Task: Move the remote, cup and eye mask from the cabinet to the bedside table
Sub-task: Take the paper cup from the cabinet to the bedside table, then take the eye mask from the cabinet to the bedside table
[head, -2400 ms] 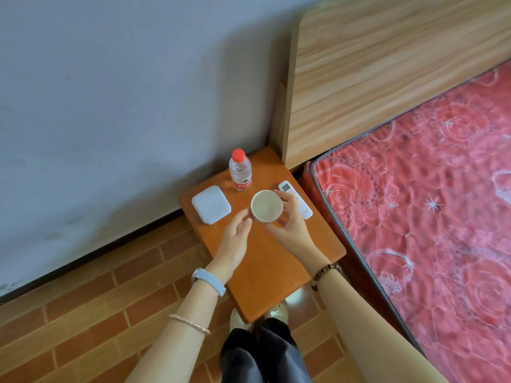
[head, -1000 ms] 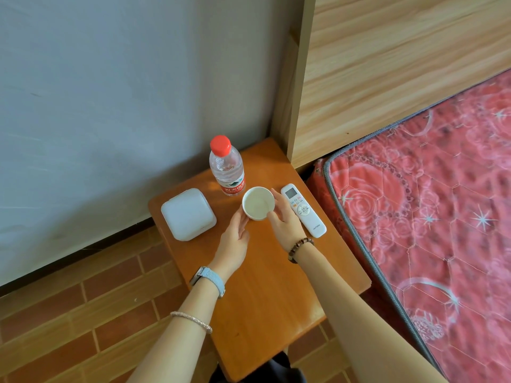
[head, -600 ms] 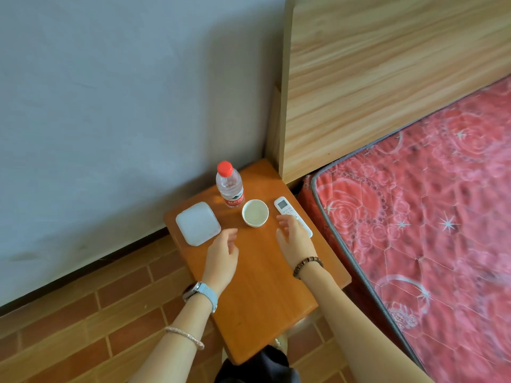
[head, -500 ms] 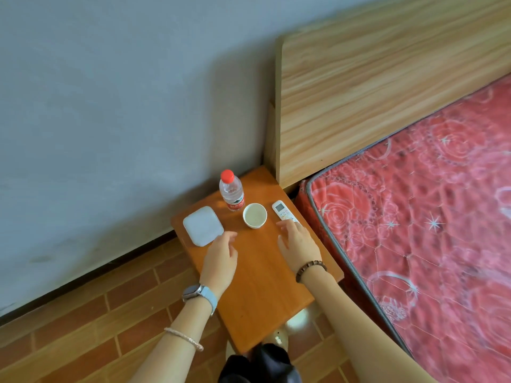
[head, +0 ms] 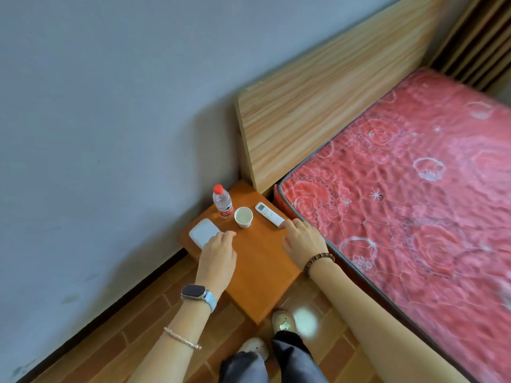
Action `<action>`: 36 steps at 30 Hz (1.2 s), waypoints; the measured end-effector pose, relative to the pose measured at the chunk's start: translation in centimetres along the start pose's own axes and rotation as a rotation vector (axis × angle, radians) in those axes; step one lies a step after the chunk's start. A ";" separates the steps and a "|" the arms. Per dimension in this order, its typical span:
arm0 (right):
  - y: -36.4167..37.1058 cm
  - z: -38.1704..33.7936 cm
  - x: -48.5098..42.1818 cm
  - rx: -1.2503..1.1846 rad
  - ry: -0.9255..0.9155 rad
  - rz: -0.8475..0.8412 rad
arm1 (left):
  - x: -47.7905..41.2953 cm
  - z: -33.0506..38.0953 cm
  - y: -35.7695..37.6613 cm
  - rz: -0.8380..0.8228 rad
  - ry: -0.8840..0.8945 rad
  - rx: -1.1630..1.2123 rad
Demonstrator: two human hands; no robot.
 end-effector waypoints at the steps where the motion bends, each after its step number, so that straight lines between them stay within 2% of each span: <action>1: -0.2 -0.4 0.9 0.006 0.029 0.009 | 0.3 0.1 -0.4 -0.008 0.031 -0.017; 9: -1.1 -3.4 9.9 0.011 0.312 0.146 | 2.8 1.4 -1.8 -0.034 0.383 -0.123; 17: -0.4 -5.0 25.1 -0.041 0.744 0.273 | 9.1 6.6 1.1 -0.142 0.793 -0.221; 27: 2.6 -12.0 44.8 -0.008 1.237 0.423 | 24.4 14.5 4.3 -0.205 1.396 -0.232; 36: 8.9 -25.3 58.1 -0.049 1.553 0.513 | 40.8 11.6 5.8 -0.339 1.705 -0.263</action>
Point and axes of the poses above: each hand's wrist, its own x-axis away from the middle knuckle, its own y-axis out of the palm, z = x × y, the point moved 3 cm from there along -x, towards the middle knuckle, and after that the axes turned 15 degrees about -y, right-handed, at the moved point
